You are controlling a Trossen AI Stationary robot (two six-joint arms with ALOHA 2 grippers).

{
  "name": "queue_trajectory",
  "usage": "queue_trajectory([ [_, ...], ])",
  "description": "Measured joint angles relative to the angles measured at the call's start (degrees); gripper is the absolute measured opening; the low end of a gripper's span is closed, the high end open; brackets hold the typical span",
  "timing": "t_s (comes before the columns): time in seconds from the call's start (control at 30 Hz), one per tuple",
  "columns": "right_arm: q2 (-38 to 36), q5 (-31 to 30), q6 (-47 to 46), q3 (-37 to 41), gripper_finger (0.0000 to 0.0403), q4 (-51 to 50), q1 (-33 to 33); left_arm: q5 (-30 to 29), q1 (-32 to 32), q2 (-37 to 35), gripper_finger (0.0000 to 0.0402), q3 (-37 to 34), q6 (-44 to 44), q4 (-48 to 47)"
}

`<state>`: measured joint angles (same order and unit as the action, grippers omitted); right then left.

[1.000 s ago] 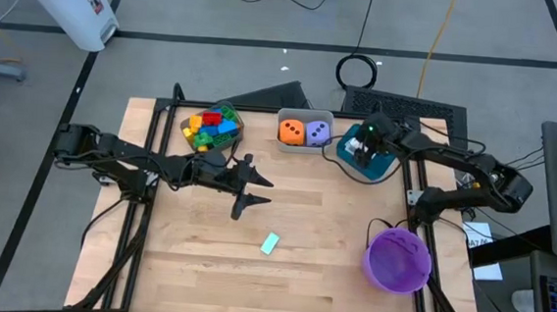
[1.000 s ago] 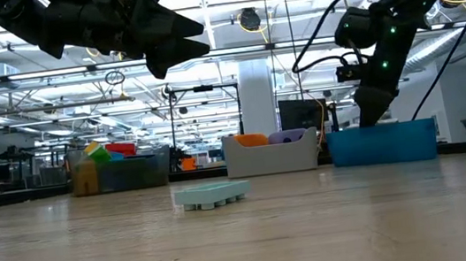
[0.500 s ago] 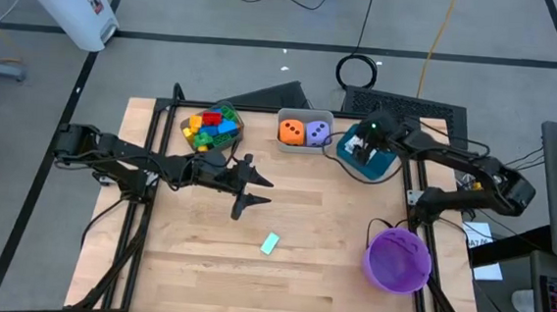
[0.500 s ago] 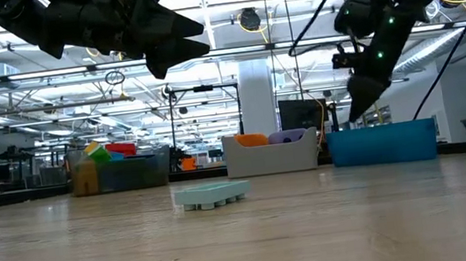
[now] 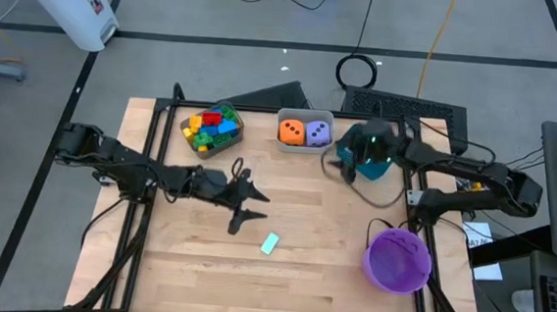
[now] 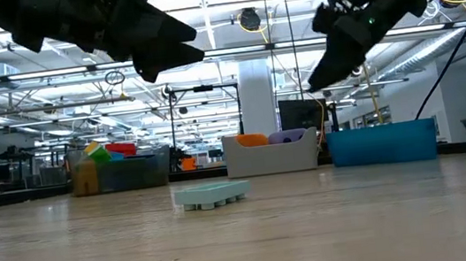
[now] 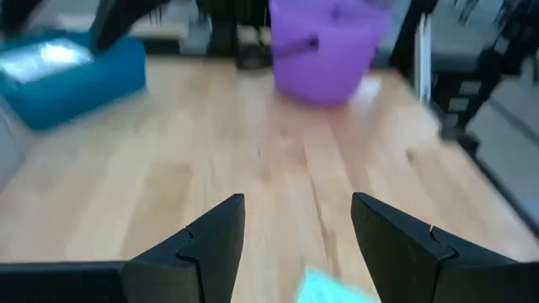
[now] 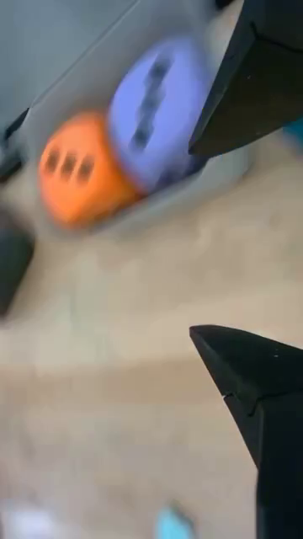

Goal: Pick & Place Toys
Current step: Put the light blue gamepiece into the black bin

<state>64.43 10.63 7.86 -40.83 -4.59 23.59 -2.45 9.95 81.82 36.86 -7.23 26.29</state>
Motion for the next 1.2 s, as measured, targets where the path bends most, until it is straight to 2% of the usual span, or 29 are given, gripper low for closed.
queue_trajectory([
  [0.17, 2.3, -0.4, 5.2, 3.2, 0.0331, 9.0, -11.3, -3.8, 4.5, 5.7, 0.0225, 4.8, -4.4, -5.9],
  [0.27, 4.2, -4.7, 5.3, 4.7, 0.0328, 15.0, -16.2, -4.7, 5.9, 11.0, 0.0225, 9.9, -8.1, -10.3],
  [0.4, 6.0, -10.1, 5.3, 5.9, 0.0327, 17.9, -19.8, -9.0, 7.1, 17.5, 0.0225, 16.3, -14.0, -16.2],
  [0.6, 6.6, -12.3, 4.7, 8.4, 0.0325, 19.9, -21.5, -12.4, 7.5, 22.9, 0.0225, 24.7, -29.4, -28.5],
  [0.77, 6.3, -12.1, 1.9, 11.0, 0.0325, 21.5, -21.5, -17.6, 9.8, 25.5, 0.0225, 31.8, -36.7, -41.1],
  [0.9, 6.4, -12.2, 1.8, 12.6, 0.0325, 22.7, -21.5, -20.3, 11.7, 28.2, 0.0225, 35.6, -39.5, -45.1],
  [1.2, 6.3, -12.0, 1.5, 13.2, 0.0325, 24.6, -21.5, -20.0, 11.8, 34.2, 0.0225, 38.6, -47.0, -50.6],
])
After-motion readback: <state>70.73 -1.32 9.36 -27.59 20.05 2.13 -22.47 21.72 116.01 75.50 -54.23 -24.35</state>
